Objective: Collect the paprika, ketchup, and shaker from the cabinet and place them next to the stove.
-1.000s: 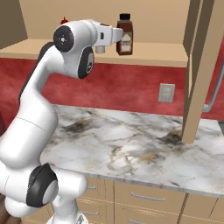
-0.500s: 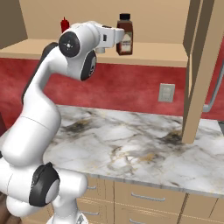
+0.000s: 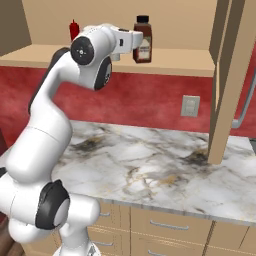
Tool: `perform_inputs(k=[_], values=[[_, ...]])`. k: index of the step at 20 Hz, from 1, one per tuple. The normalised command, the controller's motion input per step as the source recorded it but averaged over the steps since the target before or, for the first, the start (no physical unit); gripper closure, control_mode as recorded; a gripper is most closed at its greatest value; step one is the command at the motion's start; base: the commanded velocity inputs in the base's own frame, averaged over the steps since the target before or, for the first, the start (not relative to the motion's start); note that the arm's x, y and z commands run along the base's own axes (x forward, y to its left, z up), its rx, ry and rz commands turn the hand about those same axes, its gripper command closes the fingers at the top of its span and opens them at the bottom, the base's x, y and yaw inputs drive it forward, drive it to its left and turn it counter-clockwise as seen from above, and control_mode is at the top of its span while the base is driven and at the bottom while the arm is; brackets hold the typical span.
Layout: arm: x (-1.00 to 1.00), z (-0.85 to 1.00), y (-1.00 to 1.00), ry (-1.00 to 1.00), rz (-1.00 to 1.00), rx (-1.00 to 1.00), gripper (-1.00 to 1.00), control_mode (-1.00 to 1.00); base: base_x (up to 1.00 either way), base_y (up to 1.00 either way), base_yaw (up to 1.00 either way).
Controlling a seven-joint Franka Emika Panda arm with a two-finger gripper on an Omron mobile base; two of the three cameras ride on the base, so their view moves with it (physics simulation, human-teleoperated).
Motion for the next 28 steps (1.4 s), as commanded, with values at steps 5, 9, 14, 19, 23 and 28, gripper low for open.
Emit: perform_inputs(k=[5,9,14,19,23,28], values=[[0.33,0.05,0.00,0.03,0.00,0.00,-1.00,-1.00,0.00,0.00,0.00],[0.22,0.06,-0.05,0.01,0.00,0.00,-1.00,-1.00,0.00,0.00,0.00],[0.12,0.12,-0.13,0.02,0.00,0.00,-1.00,-1.00,0.00,0.00,0.00],[0.11,0.13,-0.17,0.03,0.00,0.00,-1.00,-1.00,0.00,0.00,0.00],[0.13,0.05,-0.21,0.04,0.00,0.00,-1.00,-1.00,0.00,0.00,0.00],[0.22,0.01,-0.08,0.06,0.00,0.00,-1.00,-1.00,0.00,0.00,0.00]])
